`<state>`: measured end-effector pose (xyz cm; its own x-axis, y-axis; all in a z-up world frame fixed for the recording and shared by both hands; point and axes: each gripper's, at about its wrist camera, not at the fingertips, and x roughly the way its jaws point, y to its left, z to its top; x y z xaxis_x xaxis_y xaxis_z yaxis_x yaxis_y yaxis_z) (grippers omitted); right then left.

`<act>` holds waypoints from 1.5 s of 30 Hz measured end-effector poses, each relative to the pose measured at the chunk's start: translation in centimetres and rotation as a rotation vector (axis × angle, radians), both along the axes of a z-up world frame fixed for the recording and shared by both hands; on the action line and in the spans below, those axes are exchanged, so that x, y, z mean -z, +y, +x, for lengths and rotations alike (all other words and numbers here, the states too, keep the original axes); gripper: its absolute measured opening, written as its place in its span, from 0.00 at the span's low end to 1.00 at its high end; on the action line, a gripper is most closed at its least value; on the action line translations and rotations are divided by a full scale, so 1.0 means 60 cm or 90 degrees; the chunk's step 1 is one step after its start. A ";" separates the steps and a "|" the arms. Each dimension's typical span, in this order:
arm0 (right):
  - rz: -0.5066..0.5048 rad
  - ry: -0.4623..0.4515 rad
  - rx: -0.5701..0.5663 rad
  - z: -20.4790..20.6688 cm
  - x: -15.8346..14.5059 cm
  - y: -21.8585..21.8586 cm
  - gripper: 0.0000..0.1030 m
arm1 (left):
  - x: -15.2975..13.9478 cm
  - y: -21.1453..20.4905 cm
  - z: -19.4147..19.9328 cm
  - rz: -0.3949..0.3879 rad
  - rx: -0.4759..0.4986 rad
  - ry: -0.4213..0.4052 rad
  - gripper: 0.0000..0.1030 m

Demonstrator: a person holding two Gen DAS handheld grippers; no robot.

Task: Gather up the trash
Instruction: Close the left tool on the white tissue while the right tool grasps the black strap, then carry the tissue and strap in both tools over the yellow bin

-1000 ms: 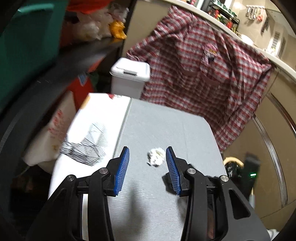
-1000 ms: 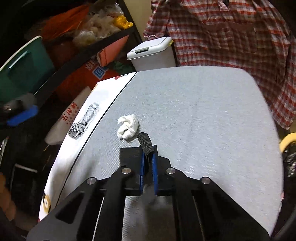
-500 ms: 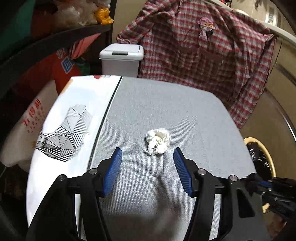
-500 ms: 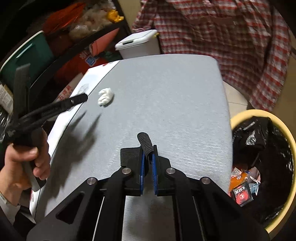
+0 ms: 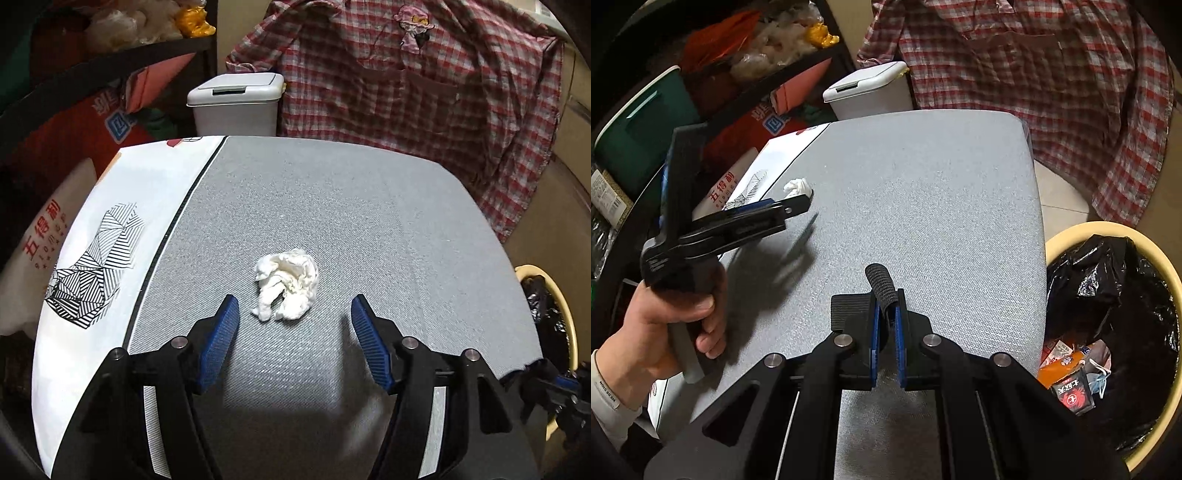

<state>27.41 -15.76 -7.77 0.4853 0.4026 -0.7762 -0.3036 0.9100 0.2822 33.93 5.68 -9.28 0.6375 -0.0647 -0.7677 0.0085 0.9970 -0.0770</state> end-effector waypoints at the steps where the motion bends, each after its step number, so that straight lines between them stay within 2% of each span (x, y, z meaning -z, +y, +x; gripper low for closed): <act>1: -0.001 -0.001 0.000 0.000 0.000 -0.001 0.08 | 0.002 -0.002 0.002 0.005 -0.005 0.001 0.60; 5: 0.000 0.000 0.000 0.000 0.000 -0.005 0.08 | 0.007 -0.006 0.010 0.002 -0.018 0.005 0.55; 6: -0.001 -0.001 0.000 0.000 0.000 -0.006 0.08 | 0.008 -0.006 0.011 0.002 -0.019 0.006 0.51; 7: -0.001 -0.001 0.001 0.001 -0.001 -0.007 0.08 | 0.008 -0.006 0.012 0.002 -0.021 0.007 0.42; 9: -0.002 -0.002 0.001 0.000 -0.003 -0.009 0.08 | 0.007 -0.005 0.014 0.002 -0.026 0.009 0.35; 10: -0.002 -0.004 0.001 0.000 -0.006 -0.011 0.08 | 0.005 -0.005 0.014 0.003 -0.030 0.006 0.25; 23: -0.004 -0.043 0.013 -0.039 -0.069 -0.026 0.08 | -0.053 -0.005 -0.024 -0.005 -0.032 -0.025 0.21; 38: 0.025 -0.112 0.053 -0.108 -0.174 -0.079 0.08 | -0.171 -0.030 -0.158 -0.061 0.005 -0.115 0.21; 45: 0.037 -0.144 0.086 -0.132 -0.220 -0.127 0.08 | -0.237 -0.080 -0.206 -0.039 0.022 -0.140 0.21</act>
<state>19.47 -23.39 5.41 0.6958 0.3636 -0.6194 -0.2423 0.9307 0.2742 21.59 0.87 4.91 0.7854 -0.1314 -0.6048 0.0653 0.9894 -0.1301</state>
